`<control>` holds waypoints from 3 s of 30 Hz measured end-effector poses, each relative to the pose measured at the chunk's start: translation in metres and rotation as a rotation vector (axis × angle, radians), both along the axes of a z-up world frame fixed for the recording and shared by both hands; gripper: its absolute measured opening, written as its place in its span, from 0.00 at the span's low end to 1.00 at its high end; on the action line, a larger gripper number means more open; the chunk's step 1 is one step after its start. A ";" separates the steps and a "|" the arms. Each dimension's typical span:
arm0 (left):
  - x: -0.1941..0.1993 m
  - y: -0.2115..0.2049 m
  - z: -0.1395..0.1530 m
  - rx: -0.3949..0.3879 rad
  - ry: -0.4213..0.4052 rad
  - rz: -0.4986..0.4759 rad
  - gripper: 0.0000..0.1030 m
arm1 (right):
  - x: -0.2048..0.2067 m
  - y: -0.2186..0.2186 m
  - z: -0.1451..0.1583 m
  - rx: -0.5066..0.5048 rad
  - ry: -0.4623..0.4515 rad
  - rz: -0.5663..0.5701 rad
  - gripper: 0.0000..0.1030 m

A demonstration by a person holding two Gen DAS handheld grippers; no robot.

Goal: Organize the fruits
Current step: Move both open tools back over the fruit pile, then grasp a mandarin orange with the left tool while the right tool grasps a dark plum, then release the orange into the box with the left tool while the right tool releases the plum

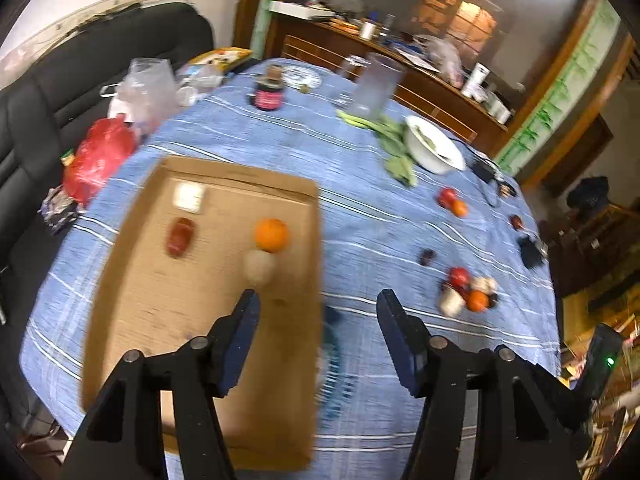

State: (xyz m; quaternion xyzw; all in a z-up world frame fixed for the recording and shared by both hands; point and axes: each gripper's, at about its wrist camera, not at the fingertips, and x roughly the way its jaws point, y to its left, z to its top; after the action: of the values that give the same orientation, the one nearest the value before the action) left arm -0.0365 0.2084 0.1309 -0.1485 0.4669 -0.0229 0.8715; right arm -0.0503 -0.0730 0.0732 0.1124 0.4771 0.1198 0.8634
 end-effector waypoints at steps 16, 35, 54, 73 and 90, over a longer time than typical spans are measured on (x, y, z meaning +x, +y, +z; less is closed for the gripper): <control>-0.013 -0.126 -0.038 0.015 0.088 -0.210 0.58 | -0.018 -0.086 -0.014 0.000 0.041 -0.085 0.56; -0.003 -0.169 -0.097 0.053 0.147 -0.363 0.58 | 0.049 -0.085 -0.044 -0.049 0.040 -0.068 0.56; 0.019 -0.197 -0.117 0.074 0.123 -0.419 0.31 | 0.096 -0.076 -0.058 -0.161 -0.001 -0.010 0.36; -0.002 -0.125 -0.078 -0.031 0.043 -0.256 0.30 | 0.054 -0.065 -0.028 -0.088 0.001 -0.007 0.22; 0.005 0.071 -0.068 0.033 0.082 0.038 0.31 | 0.044 0.138 0.016 0.056 -0.028 0.322 0.23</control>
State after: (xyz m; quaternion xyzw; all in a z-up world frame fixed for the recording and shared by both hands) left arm -0.0311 0.2791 0.0629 -0.1435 0.4998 0.0075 0.8541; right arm -0.0058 0.0645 0.0891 0.0569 0.4733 0.2717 0.8360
